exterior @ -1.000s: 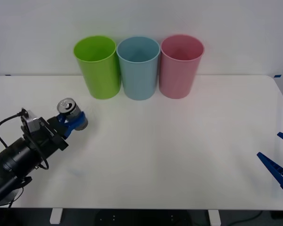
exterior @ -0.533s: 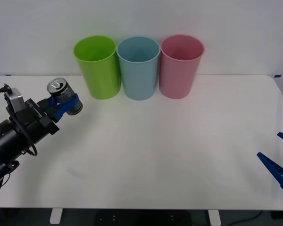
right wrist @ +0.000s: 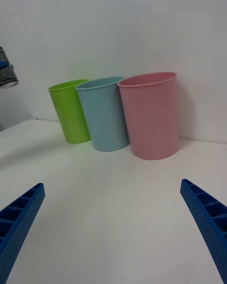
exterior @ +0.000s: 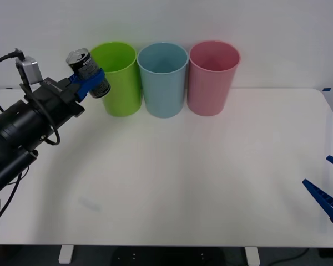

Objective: Grasp the object on the table and drop it into the matching bin: aluminum can to the light blue bin, PET bottle to the pink bin.

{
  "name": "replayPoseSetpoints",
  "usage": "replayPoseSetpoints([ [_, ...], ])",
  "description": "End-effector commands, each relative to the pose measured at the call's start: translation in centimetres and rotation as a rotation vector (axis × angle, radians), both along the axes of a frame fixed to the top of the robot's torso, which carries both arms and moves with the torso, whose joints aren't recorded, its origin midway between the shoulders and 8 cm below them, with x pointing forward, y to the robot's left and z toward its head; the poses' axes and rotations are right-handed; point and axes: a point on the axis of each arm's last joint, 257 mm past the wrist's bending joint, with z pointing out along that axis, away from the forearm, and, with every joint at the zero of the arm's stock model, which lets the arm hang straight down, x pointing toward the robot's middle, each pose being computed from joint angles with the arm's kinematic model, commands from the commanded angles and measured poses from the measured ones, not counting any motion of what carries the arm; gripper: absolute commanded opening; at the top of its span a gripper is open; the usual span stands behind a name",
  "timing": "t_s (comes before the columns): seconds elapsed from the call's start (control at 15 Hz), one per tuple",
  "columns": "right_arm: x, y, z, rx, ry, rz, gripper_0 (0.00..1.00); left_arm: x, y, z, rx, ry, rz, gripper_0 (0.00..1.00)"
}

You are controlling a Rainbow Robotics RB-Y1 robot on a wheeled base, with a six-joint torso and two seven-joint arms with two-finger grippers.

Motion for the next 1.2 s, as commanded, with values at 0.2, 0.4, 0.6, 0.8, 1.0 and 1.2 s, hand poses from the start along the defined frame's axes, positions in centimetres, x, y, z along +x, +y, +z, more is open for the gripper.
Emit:
replayPoseSetpoints([
  [0.2,0.0,0.0,0.0,0.000,0.000,0.000,1.00,3.3,-2.3,2.5,-0.024,0.028,0.012,0.00],
  [0.4,0.0,0.0,0.0,0.000,0.000,0.000,1.00,5.5,-3.4,2.9,-0.012,0.032,0.029,0.00],
  [0.6,0.0,0.0,0.0,0.000,0.000,0.000,1.00,7.3,-4.7,3.2,-0.016,0.041,0.046,0.00],
  [0.8,0.0,0.0,0.0,0.000,0.000,0.000,1.00,9.5,-6.1,3.3,-0.004,0.053,0.066,0.00],
  [1.0,0.0,0.0,0.0,0.000,0.000,0.000,1.00,11.9,-7.6,3.7,0.006,0.063,0.091,0.00],
  [1.2,0.0,0.0,0.0,0.000,0.000,0.000,1.00,14.0,-9.3,3.8,0.010,0.079,0.120,0.00],
])
